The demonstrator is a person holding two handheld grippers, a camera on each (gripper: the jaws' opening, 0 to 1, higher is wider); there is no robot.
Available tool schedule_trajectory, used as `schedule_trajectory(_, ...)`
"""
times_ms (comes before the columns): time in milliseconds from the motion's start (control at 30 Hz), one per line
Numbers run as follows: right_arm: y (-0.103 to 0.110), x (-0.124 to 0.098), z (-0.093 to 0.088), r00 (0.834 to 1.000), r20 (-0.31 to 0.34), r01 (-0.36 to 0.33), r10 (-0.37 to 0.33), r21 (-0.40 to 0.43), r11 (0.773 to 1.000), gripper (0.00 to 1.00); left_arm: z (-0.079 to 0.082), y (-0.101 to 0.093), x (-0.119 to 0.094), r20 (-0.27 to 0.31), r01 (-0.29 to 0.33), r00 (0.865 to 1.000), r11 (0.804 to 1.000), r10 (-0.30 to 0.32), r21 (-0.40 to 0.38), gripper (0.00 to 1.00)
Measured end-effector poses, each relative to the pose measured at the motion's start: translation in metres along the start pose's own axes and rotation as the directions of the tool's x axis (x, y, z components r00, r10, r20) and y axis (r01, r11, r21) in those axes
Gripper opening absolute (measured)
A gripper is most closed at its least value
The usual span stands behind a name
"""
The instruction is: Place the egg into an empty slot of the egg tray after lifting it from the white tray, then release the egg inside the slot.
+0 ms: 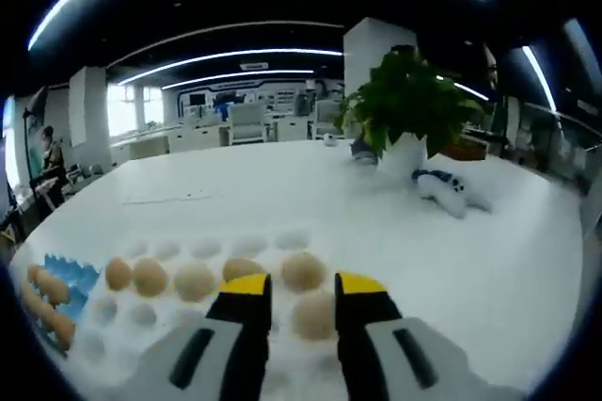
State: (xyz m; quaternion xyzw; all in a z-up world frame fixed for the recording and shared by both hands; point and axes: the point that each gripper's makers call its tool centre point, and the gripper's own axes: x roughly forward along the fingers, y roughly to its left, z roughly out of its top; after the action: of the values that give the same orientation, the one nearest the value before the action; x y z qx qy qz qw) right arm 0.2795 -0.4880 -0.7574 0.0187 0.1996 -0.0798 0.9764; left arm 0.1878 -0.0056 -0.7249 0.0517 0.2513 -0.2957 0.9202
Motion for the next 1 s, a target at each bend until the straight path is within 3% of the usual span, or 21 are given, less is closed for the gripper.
schedule_trajectory(467,-0.006,0.015,-0.018,0.998,-0.066,0.015,-0.016,-0.015,1.000,0.26,-0.002,0.002,-0.003,-0.001,-0.012,1.000,1.000,0.012,-0.010,0.79)
schedule_trajectory(533,-0.008,0.016,-0.019,0.998,-0.060,0.017,-0.016,0.004,1.000,0.26,-0.002,0.002,-0.003,-0.002,-0.012,1.000,1.000,0.012,-0.011,0.79)
schedule_trajectory(633,-0.006,0.016,-0.020,0.999,-0.052,0.012,-0.014,-0.028,1.000,0.26,-0.001,0.002,-0.003,0.006,-0.012,1.000,1.000,0.012,-0.026,0.79)
schedule_trajectory(867,-0.008,0.016,-0.019,0.998,-0.060,-0.017,0.018,0.029,0.999,0.25,-0.001,0.002,-0.003,0.005,-0.008,1.000,1.000,0.008,-0.021,0.79)
schedule_trajectory(1000,-0.006,0.008,-0.010,1.000,-0.029,-0.006,0.008,0.061,0.998,0.24,0.000,0.002,-0.003,0.006,-0.009,1.000,1.000,0.009,-0.019,0.79)
